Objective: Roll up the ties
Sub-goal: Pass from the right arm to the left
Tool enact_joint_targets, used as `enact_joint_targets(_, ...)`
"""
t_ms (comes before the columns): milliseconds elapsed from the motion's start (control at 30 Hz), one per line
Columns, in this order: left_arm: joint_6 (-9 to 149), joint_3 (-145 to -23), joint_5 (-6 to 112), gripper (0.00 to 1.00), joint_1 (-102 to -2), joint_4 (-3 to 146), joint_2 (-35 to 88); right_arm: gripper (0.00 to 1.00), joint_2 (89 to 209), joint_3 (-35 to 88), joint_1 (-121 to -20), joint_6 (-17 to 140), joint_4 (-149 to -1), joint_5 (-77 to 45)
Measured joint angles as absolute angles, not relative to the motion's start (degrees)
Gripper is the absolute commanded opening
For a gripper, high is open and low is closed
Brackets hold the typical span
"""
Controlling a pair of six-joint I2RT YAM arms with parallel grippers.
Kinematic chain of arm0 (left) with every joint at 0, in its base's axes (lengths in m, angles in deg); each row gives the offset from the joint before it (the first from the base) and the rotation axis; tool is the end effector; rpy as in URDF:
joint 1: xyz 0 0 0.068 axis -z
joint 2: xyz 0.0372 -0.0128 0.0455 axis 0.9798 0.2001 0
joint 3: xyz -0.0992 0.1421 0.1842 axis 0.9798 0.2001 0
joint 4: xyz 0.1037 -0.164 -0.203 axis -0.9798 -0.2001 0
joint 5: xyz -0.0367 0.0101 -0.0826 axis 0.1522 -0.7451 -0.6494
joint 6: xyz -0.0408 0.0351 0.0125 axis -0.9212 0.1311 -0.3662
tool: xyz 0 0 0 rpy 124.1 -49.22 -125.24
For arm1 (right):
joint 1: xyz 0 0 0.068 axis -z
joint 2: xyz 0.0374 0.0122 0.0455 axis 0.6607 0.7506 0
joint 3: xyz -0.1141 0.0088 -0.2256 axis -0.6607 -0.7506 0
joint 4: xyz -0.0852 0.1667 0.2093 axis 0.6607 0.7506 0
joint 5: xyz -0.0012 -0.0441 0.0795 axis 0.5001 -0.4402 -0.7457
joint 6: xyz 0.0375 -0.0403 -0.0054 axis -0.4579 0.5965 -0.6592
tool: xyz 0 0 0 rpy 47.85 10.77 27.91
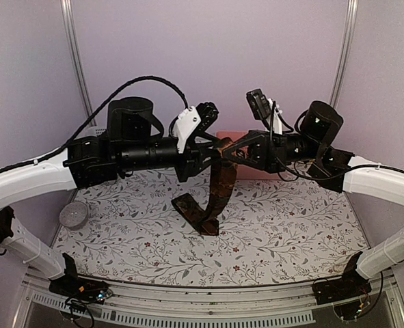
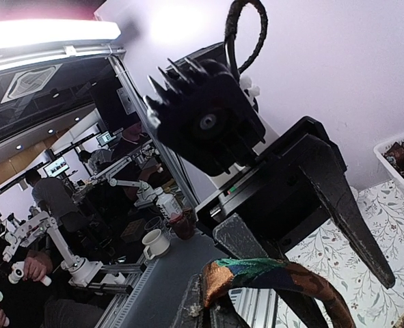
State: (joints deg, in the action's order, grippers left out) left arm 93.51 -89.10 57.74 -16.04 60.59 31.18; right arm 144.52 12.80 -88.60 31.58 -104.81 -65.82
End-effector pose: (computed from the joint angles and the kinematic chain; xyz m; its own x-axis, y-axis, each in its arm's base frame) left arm 0.1632 -0.3173 0.3763 0.0992 0.2668 -0.9586 0.9118 0.3614 0.1949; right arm 0.1985 0.2615 0.3651 -0.4260 0.0120 -0.9047 -0.8647 -0.2997 0.4032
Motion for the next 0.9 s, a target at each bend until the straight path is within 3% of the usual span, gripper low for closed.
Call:
enact_joint_targets(133, 93.2, -88.8, 59.4, 0.25, -15.4, 62.5, 31.2, 0.01, 144.5, 12.8, -88.6, 32.7, -102.4, -65.0)
enact_joint_targets(267, 92.5, -88.6, 60.4, 0.13, -15.0, 63.7, 31.2, 0.28, 144.5, 12.8, -88.6, 34.9, -99.1, -63.7)
enact_joint_targets(400, 91.6, -88.6, 60.4, 0.1, -14.8, 64.6, 31.2, 0.55, 144.4, 12.5, -88.6, 39.3, -94.1, -61.2)
enact_joint_targets(533, 90.4, -88.6, 60.4, 0.23, -14.8, 64.9, 30.9, 0.71, 143.1, 11.7, -88.6, 44.5, -88.1, -57.3)
enact_joint_targets(733, 87.9, -88.6, 60.1, 0.5, -15.4, 66.1, 28.3, 0.79, 137.7, 9.7, -88.6, 52.1, -84.1, -54.3)
enact_joint_targets(900, 86.6, -89.3, 60.8, 0.53, -16.4, 67.0, 26.5, 0.76, 136.6, 7.4, -88.6, 55.2, -84.9, -53.8)
